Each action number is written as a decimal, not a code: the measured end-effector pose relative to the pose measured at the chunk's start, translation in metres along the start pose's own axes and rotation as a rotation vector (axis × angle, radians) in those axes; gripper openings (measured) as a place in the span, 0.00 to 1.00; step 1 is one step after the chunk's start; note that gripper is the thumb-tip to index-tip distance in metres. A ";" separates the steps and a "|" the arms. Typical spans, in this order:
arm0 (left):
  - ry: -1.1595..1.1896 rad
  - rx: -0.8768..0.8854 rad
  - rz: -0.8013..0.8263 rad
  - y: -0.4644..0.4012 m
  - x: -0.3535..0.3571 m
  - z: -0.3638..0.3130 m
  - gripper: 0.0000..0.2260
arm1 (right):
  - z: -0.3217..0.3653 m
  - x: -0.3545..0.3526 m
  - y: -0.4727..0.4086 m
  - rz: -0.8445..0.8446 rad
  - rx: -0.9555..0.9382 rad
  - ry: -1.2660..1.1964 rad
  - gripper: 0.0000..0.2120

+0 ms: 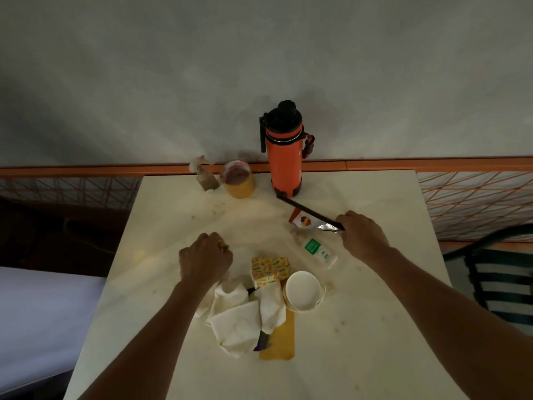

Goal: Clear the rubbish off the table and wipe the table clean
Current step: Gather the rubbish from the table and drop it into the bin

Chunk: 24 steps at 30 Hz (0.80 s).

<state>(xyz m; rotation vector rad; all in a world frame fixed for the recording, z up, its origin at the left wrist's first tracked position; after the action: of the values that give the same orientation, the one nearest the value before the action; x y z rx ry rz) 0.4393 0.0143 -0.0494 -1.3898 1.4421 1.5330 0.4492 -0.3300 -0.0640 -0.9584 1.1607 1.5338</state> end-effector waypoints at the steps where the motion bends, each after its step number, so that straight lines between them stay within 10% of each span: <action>1: 0.063 0.006 -0.009 0.006 -0.005 -0.005 0.12 | -0.004 -0.003 0.007 -0.019 0.014 -0.052 0.13; 8: 0.231 0.208 0.114 0.063 -0.013 -0.057 0.15 | -0.008 -0.015 0.076 -0.134 0.111 -0.296 0.15; 16: -0.387 0.376 0.135 0.105 0.028 -0.082 0.21 | -0.005 -0.010 0.160 -0.104 0.296 -0.532 0.23; 24: -0.391 0.314 -0.016 0.110 0.022 -0.078 0.15 | 0.007 0.007 0.194 -0.087 0.459 -0.758 0.07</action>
<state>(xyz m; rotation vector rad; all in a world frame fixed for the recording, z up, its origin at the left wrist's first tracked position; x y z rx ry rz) 0.3536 -0.0886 -0.0245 -0.8598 1.3478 1.3994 0.2590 -0.3397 -0.0255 -0.0845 0.8342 1.2933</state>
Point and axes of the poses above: each hand's wrist, its own y-axis away from the middle knuckle, its own x-axis out of the palm, z = x × y, the point moved 8 cm from there along -y, towards the middle knuckle, and after that the axes turned 5 degrees about -x, right-handed, at the moved point
